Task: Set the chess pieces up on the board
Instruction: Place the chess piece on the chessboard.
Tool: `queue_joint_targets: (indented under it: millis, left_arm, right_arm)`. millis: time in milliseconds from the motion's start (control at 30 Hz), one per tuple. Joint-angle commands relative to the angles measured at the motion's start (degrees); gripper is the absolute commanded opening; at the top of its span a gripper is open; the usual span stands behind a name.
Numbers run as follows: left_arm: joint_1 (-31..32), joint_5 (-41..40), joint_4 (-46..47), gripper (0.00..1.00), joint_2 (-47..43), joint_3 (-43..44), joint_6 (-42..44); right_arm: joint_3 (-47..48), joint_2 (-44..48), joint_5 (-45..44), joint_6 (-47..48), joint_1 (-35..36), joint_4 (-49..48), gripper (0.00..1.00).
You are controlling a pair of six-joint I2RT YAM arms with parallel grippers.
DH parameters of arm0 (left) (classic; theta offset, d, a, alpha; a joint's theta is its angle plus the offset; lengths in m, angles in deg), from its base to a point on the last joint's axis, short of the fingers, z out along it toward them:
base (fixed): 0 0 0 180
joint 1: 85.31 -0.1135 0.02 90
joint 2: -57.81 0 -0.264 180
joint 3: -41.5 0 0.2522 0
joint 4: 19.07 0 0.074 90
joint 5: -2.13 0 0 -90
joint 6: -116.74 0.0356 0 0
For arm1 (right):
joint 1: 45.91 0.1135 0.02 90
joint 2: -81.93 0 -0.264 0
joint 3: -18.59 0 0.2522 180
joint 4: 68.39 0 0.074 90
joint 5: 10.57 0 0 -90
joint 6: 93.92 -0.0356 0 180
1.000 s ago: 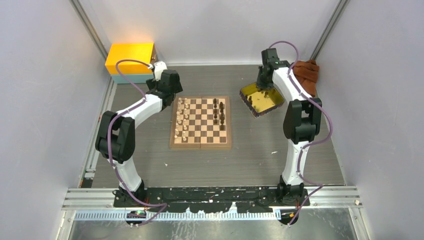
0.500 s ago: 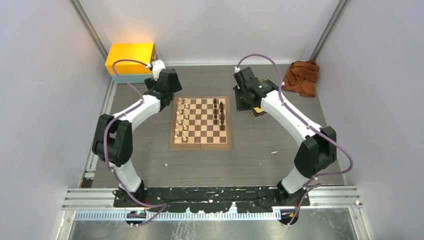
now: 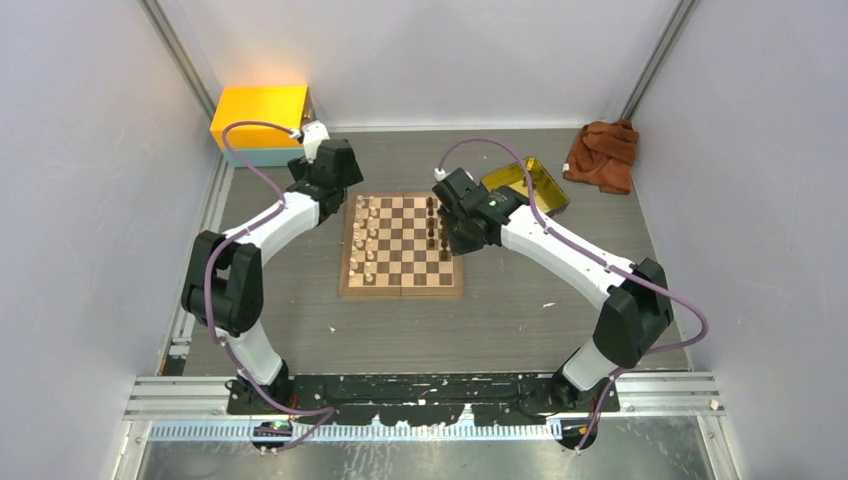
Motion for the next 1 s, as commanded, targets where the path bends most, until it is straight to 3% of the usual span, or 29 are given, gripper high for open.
queue_joint_targets:
  millis: [0,367,967]
  left_arm:
    - [0.3,-1.0,1.8,0.94,-4.0,-0.8,0.0]
    - [0.3,-1.3,1.8,0.94,-4.5,-1.3,0.4]
    - [0.2,-1.8,1.9,0.94,-4.0,-1.3,0.9]
  right_arm:
    - [0.0,-1.3,-1.1,-2.1,1.9,-0.6,0.01]
    - [1.1,-6.4,-0.9,-2.1,4.1,-1.1,0.01]
    - [-6.0,-8.6,-1.2,-0.6,4.2,-12.0,0.01]
